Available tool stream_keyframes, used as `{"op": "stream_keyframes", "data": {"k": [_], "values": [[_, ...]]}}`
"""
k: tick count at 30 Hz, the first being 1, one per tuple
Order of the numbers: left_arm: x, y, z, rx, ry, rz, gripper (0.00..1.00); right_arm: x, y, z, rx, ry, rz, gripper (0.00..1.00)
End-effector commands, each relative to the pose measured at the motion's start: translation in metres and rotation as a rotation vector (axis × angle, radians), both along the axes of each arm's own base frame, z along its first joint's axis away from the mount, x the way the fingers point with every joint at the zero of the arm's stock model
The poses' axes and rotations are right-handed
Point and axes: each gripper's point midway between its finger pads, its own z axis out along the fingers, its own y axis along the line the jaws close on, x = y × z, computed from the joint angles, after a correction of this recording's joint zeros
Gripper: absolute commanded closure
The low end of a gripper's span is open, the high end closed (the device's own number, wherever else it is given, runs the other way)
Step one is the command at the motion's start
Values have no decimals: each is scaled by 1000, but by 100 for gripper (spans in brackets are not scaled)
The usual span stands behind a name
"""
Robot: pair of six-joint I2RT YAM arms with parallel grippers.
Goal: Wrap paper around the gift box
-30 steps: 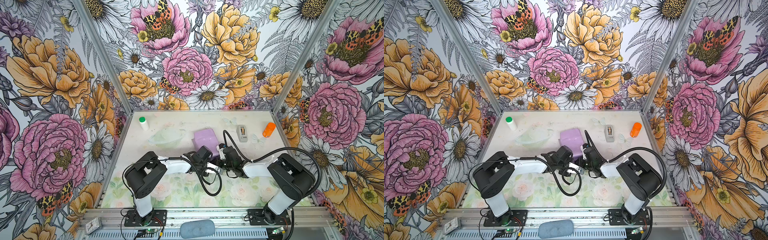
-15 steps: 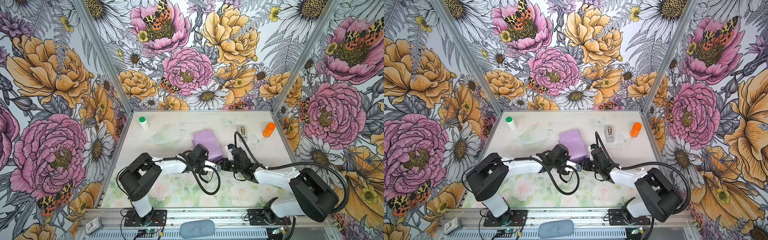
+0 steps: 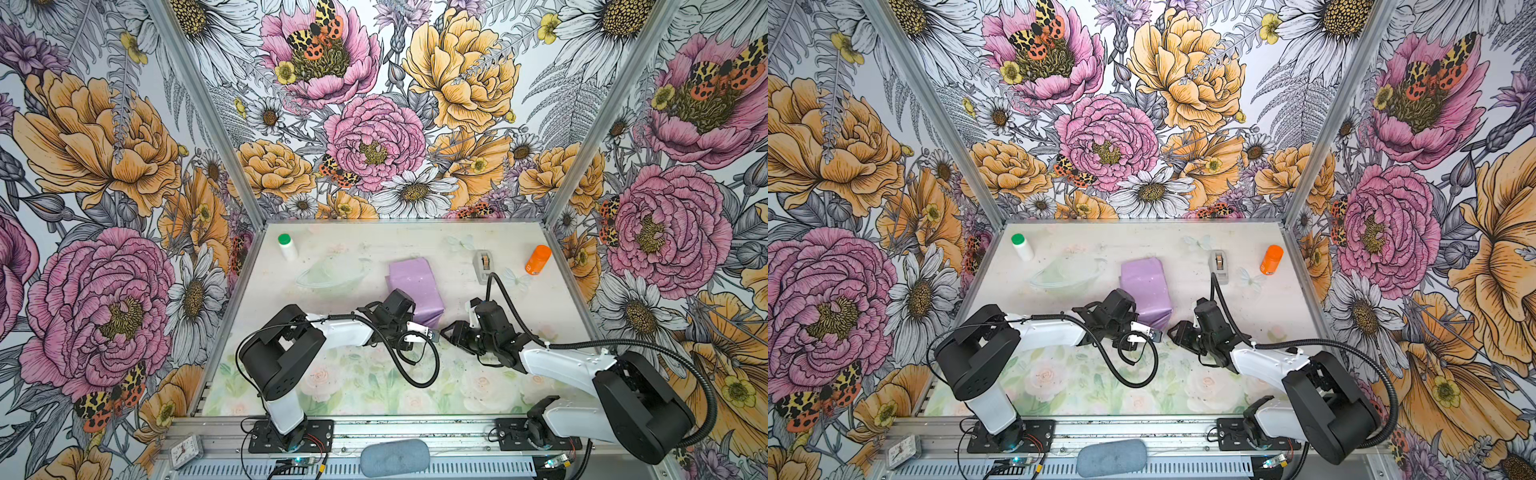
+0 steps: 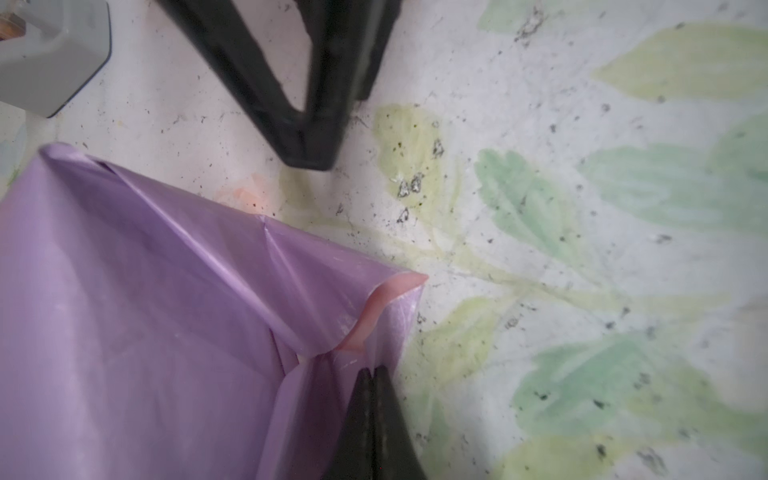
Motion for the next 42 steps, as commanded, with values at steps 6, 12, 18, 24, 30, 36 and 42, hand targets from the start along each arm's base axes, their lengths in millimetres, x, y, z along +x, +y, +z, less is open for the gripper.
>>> {"op": "stream_keyframes", "data": {"k": [6,12,18,24,30,36,42], "values": [[-1,-2,0,-27,12,16,100,8,26,2,159,63,-31,51],[1,-4,6,-54,5,24,100,6,28,-3,201,99,-66,53],[2,-6,9,-71,2,28,100,7,34,-6,242,123,-84,56],[3,-7,16,-100,-2,31,100,7,36,-8,269,134,-107,58],[3,-7,21,-129,-6,38,100,10,36,-7,286,134,-129,61],[3,-7,21,-138,-7,40,100,14,38,-7,306,132,-143,64],[3,-6,21,-143,-8,41,100,17,39,-5,315,124,-157,66]]}}
